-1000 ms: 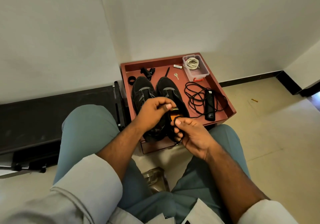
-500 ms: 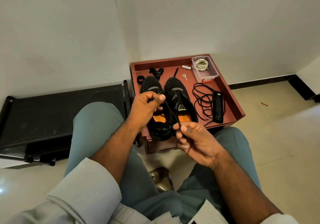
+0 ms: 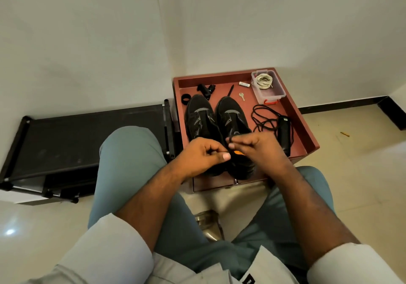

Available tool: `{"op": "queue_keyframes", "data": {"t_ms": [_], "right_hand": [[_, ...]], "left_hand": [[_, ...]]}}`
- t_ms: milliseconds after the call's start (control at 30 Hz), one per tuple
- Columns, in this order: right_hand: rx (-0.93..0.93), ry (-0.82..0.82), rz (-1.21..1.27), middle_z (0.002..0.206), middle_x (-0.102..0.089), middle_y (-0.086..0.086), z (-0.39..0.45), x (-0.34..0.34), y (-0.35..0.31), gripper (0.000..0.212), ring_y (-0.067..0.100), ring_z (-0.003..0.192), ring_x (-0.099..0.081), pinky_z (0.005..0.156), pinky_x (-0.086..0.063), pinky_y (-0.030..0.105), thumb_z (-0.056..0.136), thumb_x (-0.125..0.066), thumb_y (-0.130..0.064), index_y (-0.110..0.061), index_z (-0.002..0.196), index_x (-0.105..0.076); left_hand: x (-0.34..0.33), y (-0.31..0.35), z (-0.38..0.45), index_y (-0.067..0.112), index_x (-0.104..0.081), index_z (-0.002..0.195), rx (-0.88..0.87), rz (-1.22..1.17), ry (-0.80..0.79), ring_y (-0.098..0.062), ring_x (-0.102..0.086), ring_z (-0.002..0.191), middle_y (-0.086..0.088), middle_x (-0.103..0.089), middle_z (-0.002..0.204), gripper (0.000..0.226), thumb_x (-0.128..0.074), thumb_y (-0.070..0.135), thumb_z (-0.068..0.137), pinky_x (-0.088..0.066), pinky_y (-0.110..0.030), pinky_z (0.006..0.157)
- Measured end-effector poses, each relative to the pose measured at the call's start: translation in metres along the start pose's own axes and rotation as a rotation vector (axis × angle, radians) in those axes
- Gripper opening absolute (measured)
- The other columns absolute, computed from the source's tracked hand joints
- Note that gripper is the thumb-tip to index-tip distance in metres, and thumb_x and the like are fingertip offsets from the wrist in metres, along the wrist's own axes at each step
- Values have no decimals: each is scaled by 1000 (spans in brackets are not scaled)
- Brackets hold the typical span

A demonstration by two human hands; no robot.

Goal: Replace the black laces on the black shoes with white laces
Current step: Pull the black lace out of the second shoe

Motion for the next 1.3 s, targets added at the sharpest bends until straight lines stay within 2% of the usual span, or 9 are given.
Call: {"op": "queue_keyframes", "data": {"t_ms": [200, 367, 633, 800, 933, 1000, 1067, 1167, 1300], "right_hand": [[-155, -217, 126, 85, -73, 16, -20, -9, 12, 17, 38, 79, -67, 77, -53, 51, 83, -73, -18, -32, 89, -77], [-297, -299, 476, 71, -70, 15, -22, -17, -3, 9, 21, 71, -65, 72, -53, 27, 86, -67, -7, -3, 84, -75], [-294, -183, 1131, 100, -70, 24, -25, -27, -30, 17, 36, 98, -68, 94, -52, 45, 86, -58, -14, -6, 80, -72], [-236, 23, 1229, 66, -66, 6, -15, -15, -52, 22, 15, 65, -67, 85, -58, 41, 80, -58, -15, -9, 87, -78], [-125, 103, 1311, 80, -71, 6, -6, -1, -58, 23, 19, 83, -70, 99, -49, 41, 83, -54, -13, -10, 91, -76], [-62, 132, 1150, 92, -74, 10, -2, 5, -55, 20, 23, 99, -69, 99, -50, 37, 84, -57, -10, -5, 95, -74], [11, 117, 567, 96, -75, 7, 2, 10, -46, 15, 18, 100, -69, 91, -53, 27, 88, -62, -7, -3, 96, -73], [29, -91, -185, 65, -67, -15, 5, 11, -30, 33, -2, 65, -62, 64, -44, 16, 92, -63, -13, -29, 63, -64], [-137, -277, -323, 50, -45, -10, 1, 3, -7, 42, 2, 47, -44, 54, -32, 17, 91, -64, -16, -18, 51, -52]], "left_hand": [[14, 3, 2, 1, -71, 90, -73, -12, 38, -4, -63, 76, -7, -68, 85, 7, -69, 7, 87, -51, -15, 70], [6, 1, 2, 6, -70, 85, -157, -144, 58, -5, -63, 76, 2, -67, 79, 2, -68, 6, 87, -50, -18, 72], [-4, 3, 8, 12, -73, 87, -29, -634, 111, -12, -62, 69, -2, -69, 75, 12, -62, 16, 86, -53, -25, 65], [-3, 2, 9, 8, -68, 90, 21, -651, 80, -4, -49, 54, 3, -63, 65, 14, -54, 6, 94, -36, -21, 52], [-2, -2, 8, 20, -76, 86, 32, -518, -28, -9, -40, 55, -2, -50, 61, 18, -60, 27, 87, -35, -20, 50], [0, -1, 7, 19, -77, 87, 33, -499, -55, -11, -39, 54, -9, -48, 63, 19, -62, 30, 86, -35, -18, 48], [9, -2, 6, 16, -77, 88, 31, -448, -18, -10, -41, 53, -14, -50, 68, 19, -66, 31, 86, -36, -18, 48], [24, -3, 5, 5, -72, 81, -53, -359, 135, -10, -55, 58, -6, -64, 68, 22, -70, 27, 84, -44, -21, 57], [33, 0, 3, 7, -66, 73, -148, -351, 255, 0, -50, 52, 9, -61, 58, 14, -69, 20, 80, -40, -13, 53]]}}
Point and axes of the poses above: each hand's wrist, its own z-axis towards the middle knuckle, its own x-axis out of the back of the hand, y = z × x, the point moved 1 cm from there along z, towards the middle knuckle
